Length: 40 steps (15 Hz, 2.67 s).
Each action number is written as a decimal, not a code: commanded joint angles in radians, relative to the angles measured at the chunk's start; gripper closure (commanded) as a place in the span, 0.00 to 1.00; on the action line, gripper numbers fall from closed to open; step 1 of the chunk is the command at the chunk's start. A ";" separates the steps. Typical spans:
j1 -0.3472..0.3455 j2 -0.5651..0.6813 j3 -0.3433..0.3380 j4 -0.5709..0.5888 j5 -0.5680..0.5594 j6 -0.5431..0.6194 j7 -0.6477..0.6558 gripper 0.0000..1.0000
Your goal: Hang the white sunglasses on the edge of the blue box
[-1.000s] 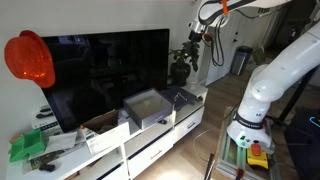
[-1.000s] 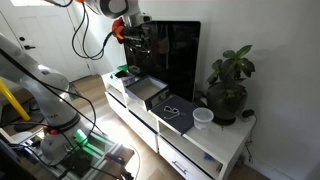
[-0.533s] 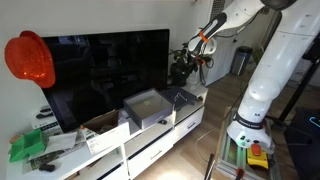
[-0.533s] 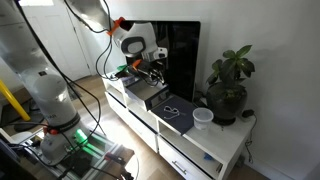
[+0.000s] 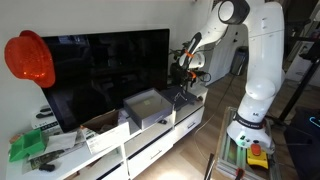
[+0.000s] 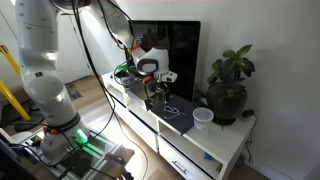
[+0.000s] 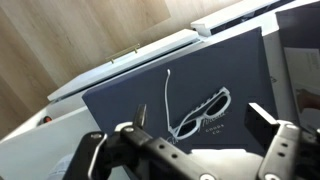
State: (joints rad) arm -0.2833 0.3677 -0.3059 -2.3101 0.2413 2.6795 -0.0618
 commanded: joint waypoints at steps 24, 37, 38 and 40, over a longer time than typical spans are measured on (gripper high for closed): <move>-0.044 0.320 0.133 0.268 0.046 0.052 0.284 0.73; -0.073 0.358 0.164 0.312 0.084 0.043 0.274 1.00; -0.073 0.348 0.163 0.306 0.083 0.033 0.274 0.99; -0.065 0.323 0.152 0.290 0.074 0.008 0.277 0.99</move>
State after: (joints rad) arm -0.3386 0.7147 -0.1553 -2.0162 0.3021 2.7408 0.2224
